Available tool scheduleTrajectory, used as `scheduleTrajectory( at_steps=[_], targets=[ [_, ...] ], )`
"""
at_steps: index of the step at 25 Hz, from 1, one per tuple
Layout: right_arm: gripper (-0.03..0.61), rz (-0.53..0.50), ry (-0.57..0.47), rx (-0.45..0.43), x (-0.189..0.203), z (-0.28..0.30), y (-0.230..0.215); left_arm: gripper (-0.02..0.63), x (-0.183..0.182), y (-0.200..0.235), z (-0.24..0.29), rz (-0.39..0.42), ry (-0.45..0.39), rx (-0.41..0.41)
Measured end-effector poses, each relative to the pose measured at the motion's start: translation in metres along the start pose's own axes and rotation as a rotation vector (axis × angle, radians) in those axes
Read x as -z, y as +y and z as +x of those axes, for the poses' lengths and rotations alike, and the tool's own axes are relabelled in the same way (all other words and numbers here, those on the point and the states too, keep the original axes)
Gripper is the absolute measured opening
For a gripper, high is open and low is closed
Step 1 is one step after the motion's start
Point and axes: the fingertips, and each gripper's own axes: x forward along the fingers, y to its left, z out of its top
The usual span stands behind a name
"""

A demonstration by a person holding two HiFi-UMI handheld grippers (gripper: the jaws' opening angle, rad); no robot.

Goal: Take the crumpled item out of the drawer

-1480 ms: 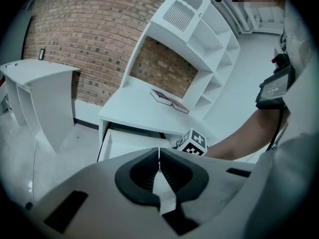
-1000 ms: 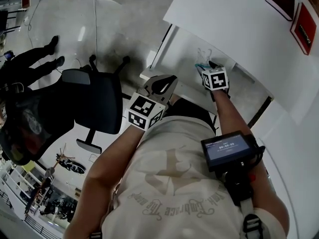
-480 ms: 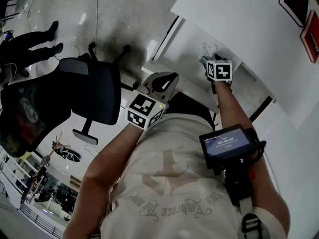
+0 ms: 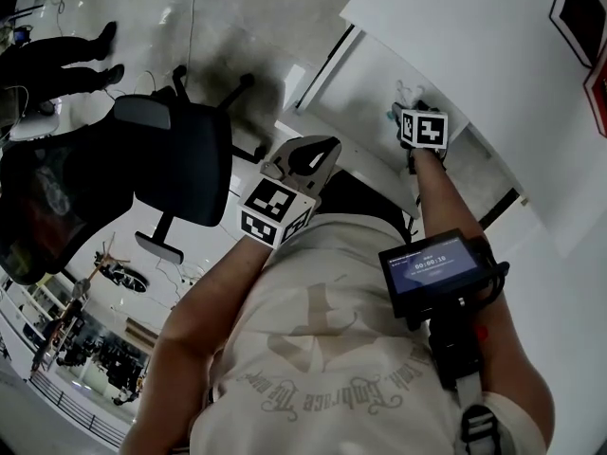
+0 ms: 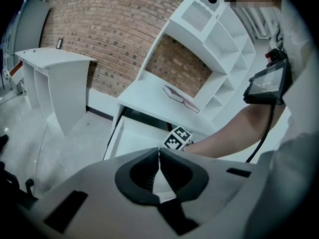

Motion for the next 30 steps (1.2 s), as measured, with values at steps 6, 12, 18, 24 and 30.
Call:
scheduleTrajectory(
  at_steps=[6, 12, 18, 24, 30],
  targets=[
    [0.267, -0.011, 0.011, 0.001, 0.0, 0.002, 0.0, 0.028, 0.002, -0.005, -0.006, 0.001, 0.013, -0.001],
    [0.265, -0.046, 0.006, 0.013, 0.001, 0.002, -0.002, 0.028, 0.003, -0.001, -0.009, -0.002, 0.01, -0.016],
    [0.234, -0.086, 0.012, 0.013, 0.002, 0.001, -0.001, 0.028, 0.004, -0.006, -0.007, 0.009, 0.014, -0.006],
    [0.221, -0.088, 0.001, -0.003, 0.001, 0.004, 0.001, 0.028, 0.005, -0.006, -0.004, 0.022, 0.016, -0.009],
    [0.216, -0.095, -0.014, -0.017, 0.003, 0.0, -0.001, 0.028, 0.003, -0.013, 0.001, 0.041, 0.017, -0.006]
  ],
)
